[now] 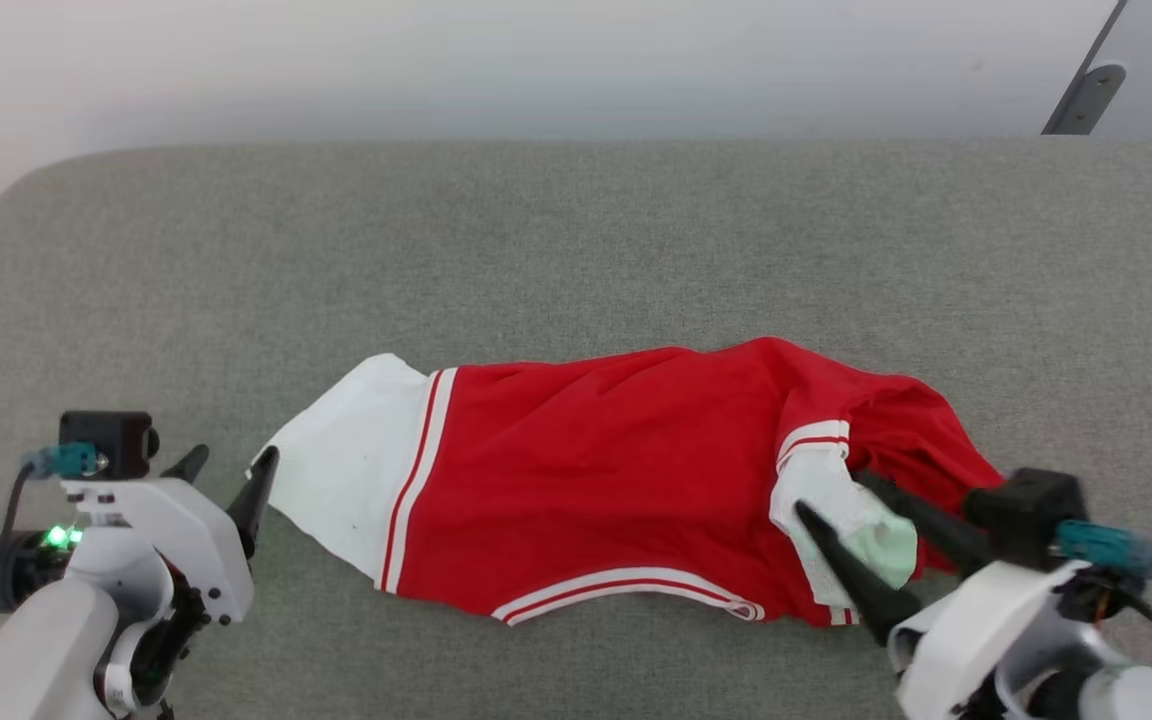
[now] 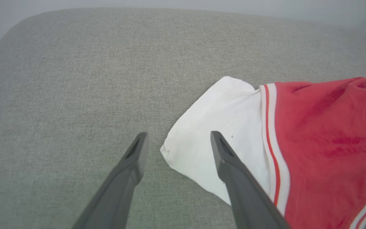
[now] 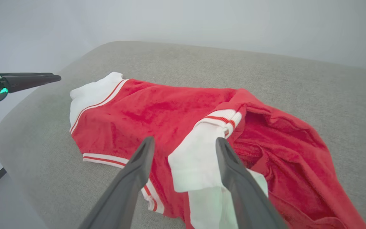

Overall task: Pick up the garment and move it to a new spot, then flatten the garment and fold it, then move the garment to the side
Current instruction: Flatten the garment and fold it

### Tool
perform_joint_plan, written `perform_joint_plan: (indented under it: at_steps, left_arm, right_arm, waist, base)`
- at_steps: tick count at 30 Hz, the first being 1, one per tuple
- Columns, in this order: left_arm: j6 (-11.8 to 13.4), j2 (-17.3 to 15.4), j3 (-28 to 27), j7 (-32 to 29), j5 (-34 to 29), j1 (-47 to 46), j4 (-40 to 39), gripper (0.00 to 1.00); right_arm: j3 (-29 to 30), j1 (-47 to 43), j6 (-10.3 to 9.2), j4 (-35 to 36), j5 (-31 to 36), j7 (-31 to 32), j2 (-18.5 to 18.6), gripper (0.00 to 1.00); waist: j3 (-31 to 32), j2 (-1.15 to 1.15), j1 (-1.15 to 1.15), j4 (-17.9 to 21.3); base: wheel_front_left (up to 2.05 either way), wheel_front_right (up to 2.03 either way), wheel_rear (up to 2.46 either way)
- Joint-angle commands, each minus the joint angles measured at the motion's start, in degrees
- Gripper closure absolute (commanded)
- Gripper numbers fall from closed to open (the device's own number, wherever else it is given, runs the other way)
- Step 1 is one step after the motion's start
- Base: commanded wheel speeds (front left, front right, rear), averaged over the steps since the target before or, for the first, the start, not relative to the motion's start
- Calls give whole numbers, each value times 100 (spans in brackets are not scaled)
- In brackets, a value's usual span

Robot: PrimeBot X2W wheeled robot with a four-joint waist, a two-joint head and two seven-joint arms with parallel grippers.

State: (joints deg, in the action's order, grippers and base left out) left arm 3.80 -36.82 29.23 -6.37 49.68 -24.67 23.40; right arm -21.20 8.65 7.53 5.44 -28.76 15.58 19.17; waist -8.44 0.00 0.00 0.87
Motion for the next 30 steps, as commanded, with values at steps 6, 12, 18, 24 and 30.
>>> perform_joint_plan:
  at_steps: [6, 12, 18, 24, 30]
  left_arm:
    - [40, -33, -118, 574, -130, 178, -15, 0]
    - [78, -63, -244, 1200, -264, 283, -167, 0]
    - [194, -61, -274, 1448, -341, 361, -406, 0]
    - [242, -18, -262, 1490, -344, 331, -592, 0]
    - [247, 49, -231, 1547, -365, 243, -679, 0]
  right_arm:
    - [649, -140, -9, 74, 171, -226, 56, 0]
    - [1156, -91, -9, -339, 276, -268, 244, 0]
    - [1377, 52, -9, -787, 196, -1, 412, 0]
    - [1412, 265, -9, -1354, 250, 386, 558, 0]
    - [1279, 638, -9, -2081, 386, 661, 564, 100]
  waist:
    - [122, 0, 0, 12]
    - [146, 0, 0, -112]
    - [35, 0, 0, -275]
    - [-141, 0, 0, -453]
    - [-264, 0, 0, -581]
  base:
    - [0, 0, 0]
    - [0, 0, 0]
    - [0, 0, 0]
    - [0, 0, 0]
    - [0, 0, 0]
